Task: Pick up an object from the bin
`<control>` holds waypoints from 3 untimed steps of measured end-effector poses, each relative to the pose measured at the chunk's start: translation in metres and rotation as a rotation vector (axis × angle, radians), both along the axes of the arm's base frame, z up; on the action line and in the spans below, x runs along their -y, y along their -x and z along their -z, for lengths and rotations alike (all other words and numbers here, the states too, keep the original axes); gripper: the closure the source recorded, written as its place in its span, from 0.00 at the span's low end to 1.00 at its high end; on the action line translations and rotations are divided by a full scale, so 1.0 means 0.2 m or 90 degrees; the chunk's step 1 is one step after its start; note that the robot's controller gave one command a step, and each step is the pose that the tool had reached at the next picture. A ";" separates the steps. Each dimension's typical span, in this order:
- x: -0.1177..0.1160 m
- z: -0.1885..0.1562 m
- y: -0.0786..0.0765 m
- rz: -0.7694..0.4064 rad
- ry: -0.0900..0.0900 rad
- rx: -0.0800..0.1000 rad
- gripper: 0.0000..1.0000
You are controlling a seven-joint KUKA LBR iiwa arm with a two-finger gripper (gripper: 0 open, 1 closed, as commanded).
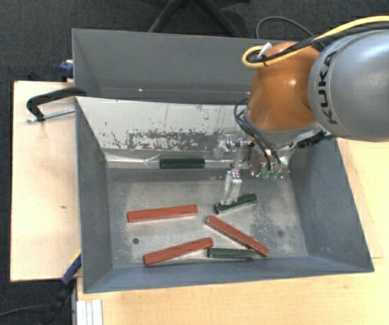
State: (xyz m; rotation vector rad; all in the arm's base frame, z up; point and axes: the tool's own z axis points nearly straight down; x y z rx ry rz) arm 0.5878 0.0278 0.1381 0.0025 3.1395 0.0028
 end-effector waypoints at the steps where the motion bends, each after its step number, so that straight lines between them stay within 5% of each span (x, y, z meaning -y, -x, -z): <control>1: 0.04 0.36 0.22 -0.020 0.001 -0.005 0.00; 2: 0.04 0.33 0.20 -0.020 0.000 0.001 1.00; 3: 0.04 0.33 0.20 -0.020 0.000 0.001 0.00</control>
Offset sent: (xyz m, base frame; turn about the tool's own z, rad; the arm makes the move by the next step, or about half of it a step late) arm -0.0415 -0.0082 -0.0681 -0.0325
